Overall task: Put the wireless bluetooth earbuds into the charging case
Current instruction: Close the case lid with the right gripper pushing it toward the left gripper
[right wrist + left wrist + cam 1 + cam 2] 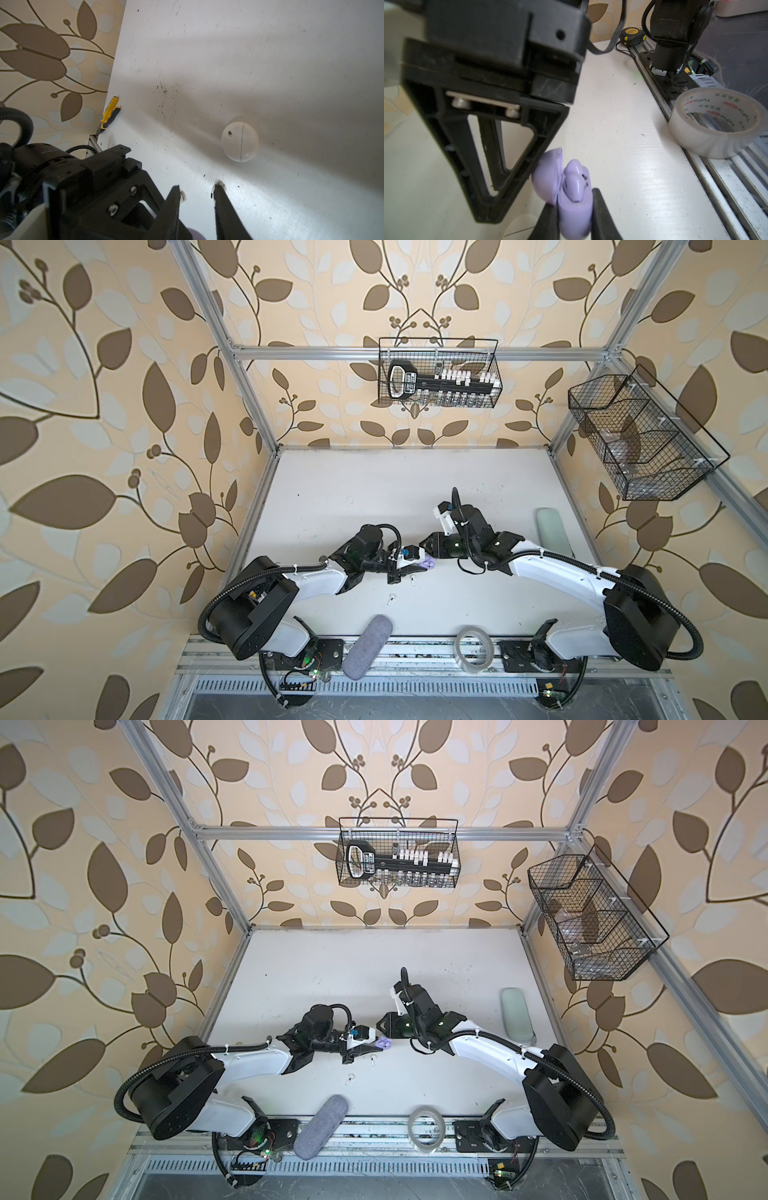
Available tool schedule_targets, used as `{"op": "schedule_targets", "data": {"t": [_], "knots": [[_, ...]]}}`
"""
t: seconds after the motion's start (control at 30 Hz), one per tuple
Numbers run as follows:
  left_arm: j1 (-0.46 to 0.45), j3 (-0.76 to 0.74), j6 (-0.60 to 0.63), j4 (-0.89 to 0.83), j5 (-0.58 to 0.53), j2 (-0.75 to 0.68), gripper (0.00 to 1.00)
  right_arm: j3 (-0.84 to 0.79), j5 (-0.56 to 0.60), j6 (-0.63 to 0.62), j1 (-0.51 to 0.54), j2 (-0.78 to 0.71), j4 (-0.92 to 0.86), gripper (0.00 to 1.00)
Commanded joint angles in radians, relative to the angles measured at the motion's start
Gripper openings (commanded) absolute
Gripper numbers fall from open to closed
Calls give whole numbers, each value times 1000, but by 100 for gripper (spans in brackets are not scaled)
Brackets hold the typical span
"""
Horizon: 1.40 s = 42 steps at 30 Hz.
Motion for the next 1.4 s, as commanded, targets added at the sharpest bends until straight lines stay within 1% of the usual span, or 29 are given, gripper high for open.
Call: {"op": "schedule_targets", "data": {"t": [0.0, 0.3, 0.63, 0.83, 1.13, 1.37], "knots": [[-11, -1, 13, 48, -27, -22, 0, -28, -22, 11, 7, 7, -1, 29], [-10, -5, 5, 75, -59, -23, 0, -40, -22, 13, 15, 11, 4, 29], [-10, -5, 0, 83, -70, -29, 0, -46, -21, 14, 21, 14, 5, 29], [-10, -5, -17, 114, -114, -28, 0, -51, -20, 18, 36, 16, 6, 29], [-10, -7, -31, 122, -116, -31, 0, -57, -11, 21, 38, 10, 6, 29], [-8, 3, -72, 121, -100, -27, 0, -63, 63, 32, 32, -48, 6, 29]]}}
